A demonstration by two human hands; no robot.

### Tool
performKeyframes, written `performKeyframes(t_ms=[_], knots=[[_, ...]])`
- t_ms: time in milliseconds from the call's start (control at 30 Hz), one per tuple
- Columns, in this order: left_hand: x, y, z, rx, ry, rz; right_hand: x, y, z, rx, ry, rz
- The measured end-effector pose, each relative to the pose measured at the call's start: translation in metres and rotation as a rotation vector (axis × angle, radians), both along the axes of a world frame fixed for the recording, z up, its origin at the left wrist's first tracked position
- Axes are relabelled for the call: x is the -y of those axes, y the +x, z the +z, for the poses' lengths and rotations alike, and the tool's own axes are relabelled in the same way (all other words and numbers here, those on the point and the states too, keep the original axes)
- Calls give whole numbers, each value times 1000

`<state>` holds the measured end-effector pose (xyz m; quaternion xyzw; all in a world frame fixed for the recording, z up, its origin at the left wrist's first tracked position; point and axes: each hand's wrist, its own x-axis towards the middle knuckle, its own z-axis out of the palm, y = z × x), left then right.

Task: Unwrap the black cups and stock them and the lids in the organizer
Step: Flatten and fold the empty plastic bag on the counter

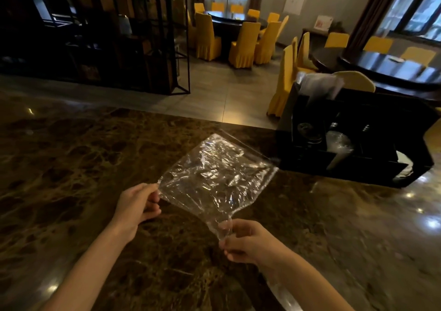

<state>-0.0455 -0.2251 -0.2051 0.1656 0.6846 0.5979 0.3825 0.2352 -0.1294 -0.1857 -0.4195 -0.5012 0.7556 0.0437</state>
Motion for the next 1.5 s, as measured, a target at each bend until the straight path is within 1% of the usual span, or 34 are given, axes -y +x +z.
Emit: performKeyframes(t_ms=[100,200,367,433,467,533,633,700,733,800,833,867,967,1000,1067,1133,1200,1267,1400,1500], knots=[[8,-6,-1,71,32,127,-5,0,-7,-37,-23,-152],[15,-8,-6,125,57,185,-15,7,-12,-102,-119,-300],[23,3,-20,148,-13,225,-30,22,-17,-87,-176,-383],[31,3,-25,116,-60,204,-34,30,-19,-41,-140,-414],[36,1,-26,43,-96,172,-37,35,-20,2,-94,-401],[43,0,-21,-162,-138,104,-41,44,-20,108,18,-314],[39,3,1,-506,-97,39,-50,54,-17,259,144,-154],[24,10,17,-758,-51,-32,-57,55,-15,327,234,-98],[13,16,23,-887,-31,-90,-62,55,-15,361,317,-109],[-12,32,32,-1112,13,-236,-71,51,-18,395,526,-201],[-25,40,35,-1183,33,-307,-73,47,-19,377,572,-247],[-38,49,36,-1229,45,-375,-74,40,-19,352,547,-264],[-74,75,35,-1264,8,-622,-65,20,-17,290,261,-233],[-85,84,33,-1261,-13,-714,-59,17,-17,284,214,-224],[-107,100,32,-1236,-19,-857,-49,16,-17,245,192,-236],[-125,111,28,-1216,-53,-961,-41,22,-15,141,124,-332],[-137,117,22,-1205,-136,-1039,-33,28,-12,40,66,-434],[-143,120,13,-1194,-193,-1057,-27,34,-7,14,81,-485],[-147,122,-6,-1200,-249,-1030,-12,41,-8,14,112,-529],[-149,121,-20,-1210,-314,-1002,-2,46,-15,-22,154,-589]])
